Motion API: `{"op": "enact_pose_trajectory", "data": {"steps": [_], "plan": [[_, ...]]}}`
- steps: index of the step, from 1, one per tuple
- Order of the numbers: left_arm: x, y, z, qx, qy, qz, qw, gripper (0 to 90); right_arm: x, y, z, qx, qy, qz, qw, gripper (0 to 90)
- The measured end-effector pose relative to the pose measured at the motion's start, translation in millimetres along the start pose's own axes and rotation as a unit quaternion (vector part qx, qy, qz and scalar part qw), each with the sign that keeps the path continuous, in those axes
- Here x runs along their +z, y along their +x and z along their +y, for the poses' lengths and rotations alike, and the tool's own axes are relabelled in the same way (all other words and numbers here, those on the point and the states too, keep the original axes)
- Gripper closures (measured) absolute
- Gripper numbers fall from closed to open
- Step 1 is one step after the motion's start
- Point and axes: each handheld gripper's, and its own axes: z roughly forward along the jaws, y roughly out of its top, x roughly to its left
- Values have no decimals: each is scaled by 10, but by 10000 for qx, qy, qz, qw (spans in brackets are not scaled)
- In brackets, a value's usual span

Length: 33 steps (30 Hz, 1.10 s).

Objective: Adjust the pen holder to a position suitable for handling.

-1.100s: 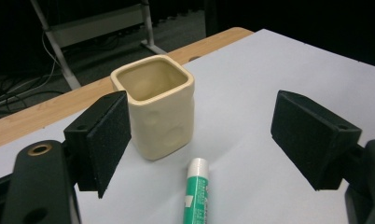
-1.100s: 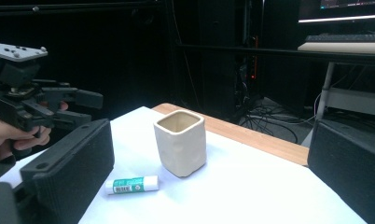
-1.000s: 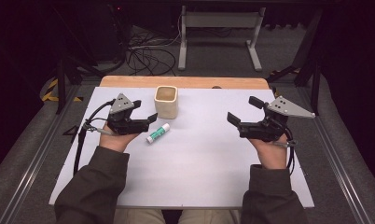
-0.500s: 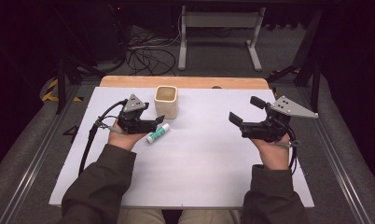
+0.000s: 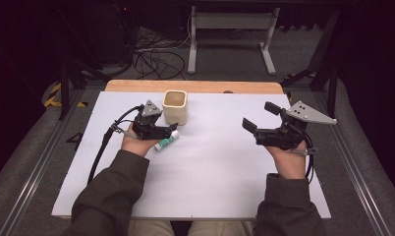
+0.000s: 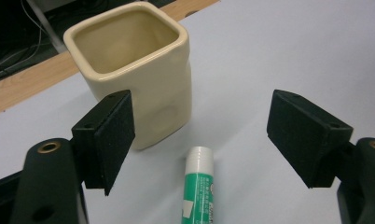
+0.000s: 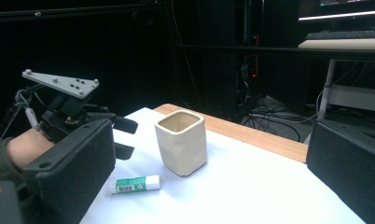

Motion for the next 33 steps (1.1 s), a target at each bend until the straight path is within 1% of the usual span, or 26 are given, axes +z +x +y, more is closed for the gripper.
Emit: {"op": "enact_pose_trajectory", "data": {"steps": [1, 7, 10, 12, 13, 15, 17, 19, 20, 21, 23, 25, 27, 29, 30, 31, 32, 33], "plan": [[19, 6, -4, 27, 25, 27, 10000, 253, -1, -1, 0, 1, 8, 0, 10000, 18], [129, 21, -45, 3, 239, -5, 9997, 265, -3, -7, -1, 34, -1, 2, 10000, 18], [183, 31, -67, -63, 370, -5, 9993, 273, 0, -4, -4, 37, 7, 16, 10000, 19], [234, 39, -86, -185, 470, -65, 9987, 286, 9, -1, -6, 28, 19, 23, 10000, 19], [234, 39, -86, -185, 470, -65, 9987, 293, 13, 1, -7, 23, 25, 30, 10000, 19], [263, 43, -98, -248, 526, -116, 9982, 310, 17, 6, -7, 24, 31, 42, 10000, 19], [289, 48, -106, -235, 574, -111, 9980, 327, 17, 7, -7, 28, 36, 47, 10000, 20], [321, 45, -120, -284, 635, -138, 9975, 334, 11, 1, -6, 26, 24, 41, 10000, 20], [321, 45, -120, -284, 635, -138, 9975, 342, 7, -4, -6, 16, 23, 44, 10000, 20], [332, 48, -123, -266, 654, -142, 9974, 353, 5, -2, -5, 57, 11, 34, 10000, 20], [353, 42, -132, -293, 701, -145, 9970, 372, -2, -9, -5, 34, 13, 36, 10000, 20], [385, 44, -144, -274, 785, -143, 9964, 396, -4, -7, -4, 52, 4, 32, 10000, 21], [410, 41, -154, -291, 849, -183, 9958, 408, -3, -10, -5, 38, 15, 41, 10000, 21], [436, 47, -161, -256, 953, -192, 9949, 423, -2, -11, -6, 36, 21, 45, 10000, 21], [448, 44, -166, -301, 1011, -222, 9942, 430, -1, -11, -6, 37, 21, 48, 10000, 21], [455, 52, -169, -288, 1064, -232, 9936, 438, -1, -11, -6, 38, 21, 48, 10000, 21], [455, 52, -169, -288, 1064, -232, 9936, 446, 0, -12, -6, 37, 23, 48, 10000, 21], [474, 62, -178, -343, 1129, -263, 9927, 452, 1, -13, -7, 35, 24, 49, 10000, 21]]}}
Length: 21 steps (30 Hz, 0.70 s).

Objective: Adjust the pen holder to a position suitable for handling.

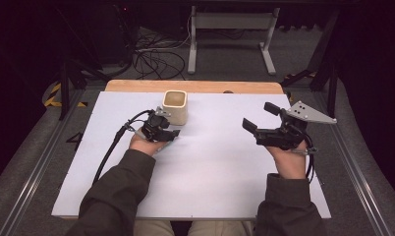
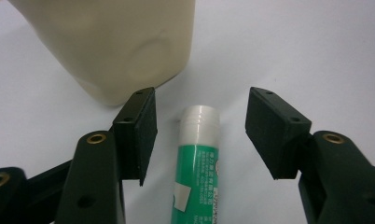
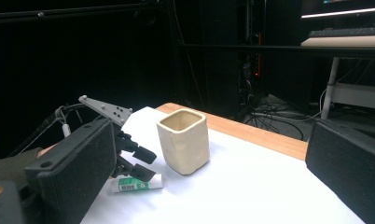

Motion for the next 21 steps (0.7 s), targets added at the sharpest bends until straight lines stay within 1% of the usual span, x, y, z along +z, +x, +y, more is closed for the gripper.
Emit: {"op": "enact_pose_trajectory", "data": {"steps": [2, 4, 10, 12, 14, 15, 18, 21], "plan": [[13, -1, -3, -27, 21, -20, 10000, 463, 1, 6, 0, 43, 10, -5, 10000, 21], [44, -7, -8, -16, 106, -27, 9999, 474, 4, 5, -1, 22, 19, 6, 10000, 22], [86, -12, -15, 6, 192, -70, 9998, 515, 7, 4, -3, 22, 32, 12, 10000, 22], [108, -11, -18, 44, 259, -49, 9996, 528, 4, 1, -3, 25, 29, 9, 10000, 22], [119, -13, -21, 38, 265, -50, 9996, 534, 4, 2, -3, 43, 23, 2, 10000, 22], [134, -17, -24, 72, 316, -35, 9995, 544, 5, -1, -4, 18, 24, 19, 10000, 23], [156, -23, -28, 105, 365, -52, 9993, 566, 9, 1, -5, 8, 28, 26, 10000, 23], [197, -33, -35, 135, 435, -13, 9990, 572, 14, 5, -5, 25, 40, 25, 10000, 23]]}}
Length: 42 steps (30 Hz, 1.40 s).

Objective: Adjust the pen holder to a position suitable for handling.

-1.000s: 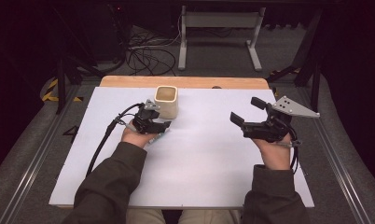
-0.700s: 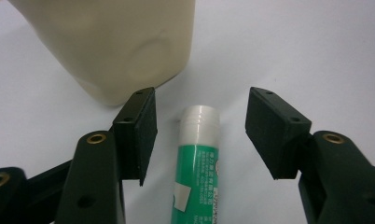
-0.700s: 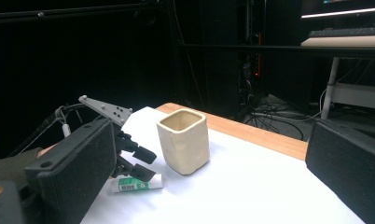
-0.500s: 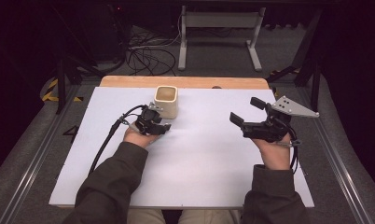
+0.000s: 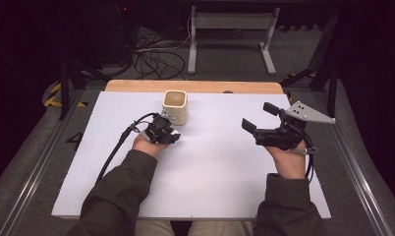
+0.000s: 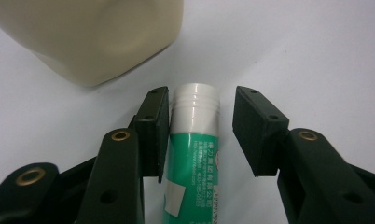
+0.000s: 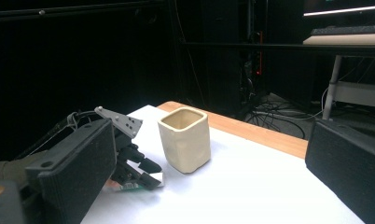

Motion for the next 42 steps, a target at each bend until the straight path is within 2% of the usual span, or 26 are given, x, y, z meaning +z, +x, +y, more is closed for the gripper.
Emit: {"op": "enact_pose_trajectory", "data": {"steps": [13, 20, 25, 29, 33, 39, 41, 42], "plan": [[82, -113, 79, 339, 279, 145, 9989, 639, -13, -12, 0, -13, -12, -3, 10000, 23], [100, -112, 83, 341, 324, 107, 9988, 648, -19, -12, 2, 13, -33, -2, 10000, 24], [71, -125, 98, 401, 301, 165, 9986, 653, -1, -6, -2, -8, 8, 36, 10000, 26], [-85, -116, 146, 347, -97, 152, 9992, 654, 29, 2, -13, -5, 56, 64, 10000, 27], [-241, -112, 181, 297, -506, 116, 9982, 654, 36, 5, -18, 38, 64, 107, 9999, 27], [-430, -152, 227, 224, -1075, -50, 9939, 655, 83, 27, -34, 47, 88, 173, 9998, 32], [-480, -182, 242, 234, -1305, -147, 9911, 654, 117, 42, -45, 28, 150, 233, 9996, 36], [-480, -182, 242, 234, -1305, -147, 9911, 654, 136, 54, -50, 48, 170, 268, 9995, 38]]}}
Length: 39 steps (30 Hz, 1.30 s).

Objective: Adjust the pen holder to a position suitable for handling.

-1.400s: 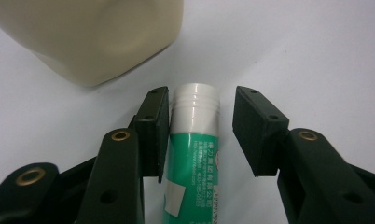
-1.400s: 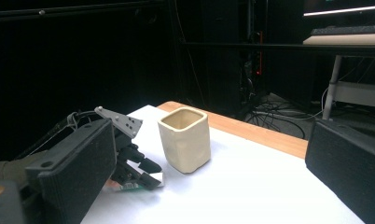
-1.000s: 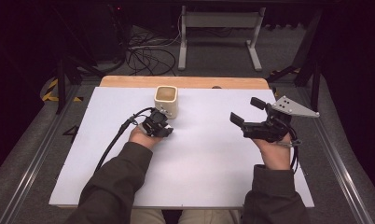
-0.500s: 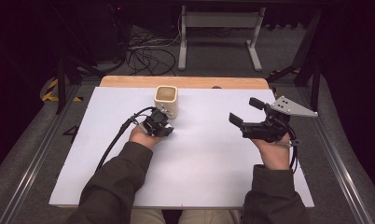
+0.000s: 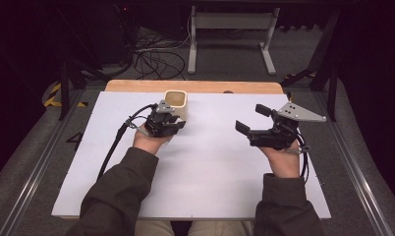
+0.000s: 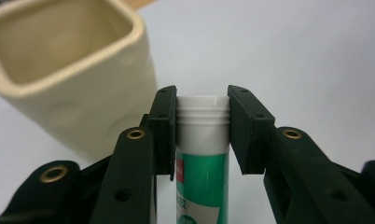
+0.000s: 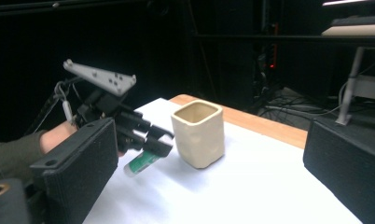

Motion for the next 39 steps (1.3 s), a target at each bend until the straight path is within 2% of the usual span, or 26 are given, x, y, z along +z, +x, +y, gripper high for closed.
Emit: {"op": "enact_pose_trajectory", "data": {"steps": [2, 3, 4, 5, 6, 9, 12, 13, 14, 15, 20, 22, 26, 32, 39], "plan": [[-73, -42, 43, 13, -301, -112, 9995, 654, 34, 12, -11, -18, 37, 67, 10000, 42], [-73, -42, 43, 13, -301, -112, 9995, 655, 49, 15, -15, -22, 38, 83, 10000, 45], [-97, -56, 55, 0, -403, -146, 9991, 655, 60, 18, -19, -14, 41, 96, 9999, 49], [-145, -84, 77, -27, -614, -281, 9977, 655, 70, 20, -25, -5, 35, 118, 9999, 54], [-145, -84, 77, -27, -614, -281, 9977, 654, 80, 17, -30, -20, 30, 150, 9999, 58], [-209, -120, 111, -52, -837, -423, 9956, 655, 96, 18, -41, 21, 15, 171, 9999, 72], [-275, -155, 142, -139, -1084, -597, 9922, 654, 138, 19, -69, 76, -20, 295, 9995, 106], [-316, -184, 165, -160, -1245, -725, 9894, 655, 151, 22, -77, 71, -13, 346, 9994, 116], [-316, -184, 165, -160, -1245, -725, 9894, 655, 151, 22, -77, 71, -13, 346, 9994, 116], [-340, -200, 177, -149, -1324, -736, 9883, 654, 184, 31, -94, 61, -15, 484, 9988, 146], [-430, -302, 240, 27, -1677, -871, 9820, 654, 257, 71, -120, 44, 20, 703, 9975, 176], [-455, -339, 264, 92, -1764, -927, 9799, 654, 306, 109, -131, 13, 25, 843, 9964, 182], [-491, -398, 298, 148, -1890, -977, 9770, 654, 347, 138, -144, 39, 24, 894, 9960, 189], [-549, -459, 339, 70, -2066, -1075, 9725, 654, 425, 174, -176, 34, 72, 918, 9957, 207], [-609, -546, 389, 209, -2264, -1155, 9669, 654, 513, 216, -200, 107, 5, 1056, 9944, 223]]}}
